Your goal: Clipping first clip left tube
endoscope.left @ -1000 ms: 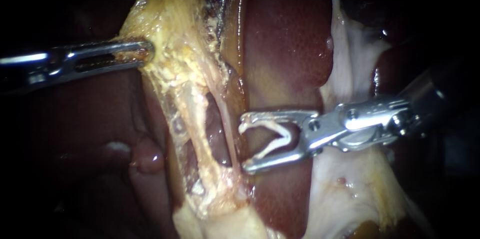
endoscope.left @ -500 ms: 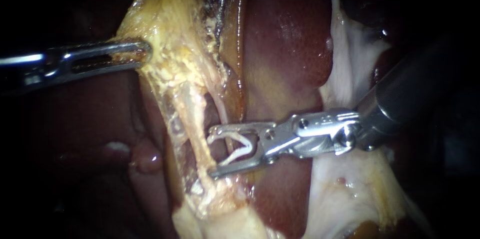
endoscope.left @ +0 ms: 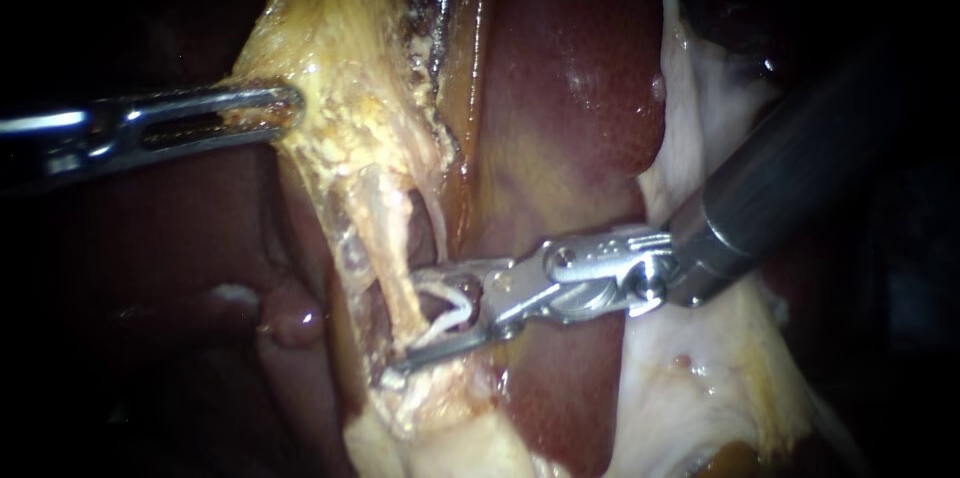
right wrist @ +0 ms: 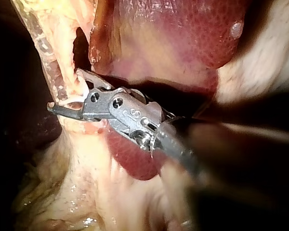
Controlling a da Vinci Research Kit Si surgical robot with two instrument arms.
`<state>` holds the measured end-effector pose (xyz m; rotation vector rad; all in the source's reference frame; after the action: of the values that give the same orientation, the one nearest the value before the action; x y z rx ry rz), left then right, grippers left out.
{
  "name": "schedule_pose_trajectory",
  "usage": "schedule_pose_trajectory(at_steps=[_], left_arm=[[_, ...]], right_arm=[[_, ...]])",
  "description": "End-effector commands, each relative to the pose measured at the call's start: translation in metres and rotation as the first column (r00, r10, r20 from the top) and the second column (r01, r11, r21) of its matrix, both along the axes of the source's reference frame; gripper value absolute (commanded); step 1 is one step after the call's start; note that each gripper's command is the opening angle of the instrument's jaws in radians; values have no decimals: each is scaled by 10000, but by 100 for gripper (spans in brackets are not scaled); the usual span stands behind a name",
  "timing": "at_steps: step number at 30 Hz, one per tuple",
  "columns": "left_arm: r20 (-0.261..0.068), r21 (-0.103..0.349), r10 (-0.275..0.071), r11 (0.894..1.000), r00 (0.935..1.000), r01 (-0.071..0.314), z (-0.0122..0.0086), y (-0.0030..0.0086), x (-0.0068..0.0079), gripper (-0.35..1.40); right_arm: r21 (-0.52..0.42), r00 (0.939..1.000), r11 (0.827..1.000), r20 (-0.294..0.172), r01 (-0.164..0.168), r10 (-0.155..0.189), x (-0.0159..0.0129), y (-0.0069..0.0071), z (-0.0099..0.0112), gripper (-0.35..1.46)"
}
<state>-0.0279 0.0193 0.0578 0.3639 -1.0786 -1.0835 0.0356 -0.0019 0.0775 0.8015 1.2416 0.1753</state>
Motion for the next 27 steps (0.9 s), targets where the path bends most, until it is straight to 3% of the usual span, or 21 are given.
schedule_pose_trajectory(at_steps=[1, 9, 16, 27], left_arm=[[-2, 0, -1, 10000, 10000, 1, 1, 0, 0, -35], [-12, -6, -15, 10000, 10000, 15, 1, -1, -2, -35], [-26, -17, -35, 10000, 10000, 35, 2, -2, -6, -35], [-55, -29, -73, 10000, 10000, 73, 3, -2, -9, -35]], right_arm=[[229, 9996, 9997, -249, 125, -120, 1, -1, -1, 50], [945, 9944, 9938, -936, 580, -492, 14, -8, -2, 45], [1029, 9932, 9916, -939, 787, -690, 31, -20, 8, 44], [1019, 9928, 9915, -954, 815, -718, 34, -22, 8, 34]])
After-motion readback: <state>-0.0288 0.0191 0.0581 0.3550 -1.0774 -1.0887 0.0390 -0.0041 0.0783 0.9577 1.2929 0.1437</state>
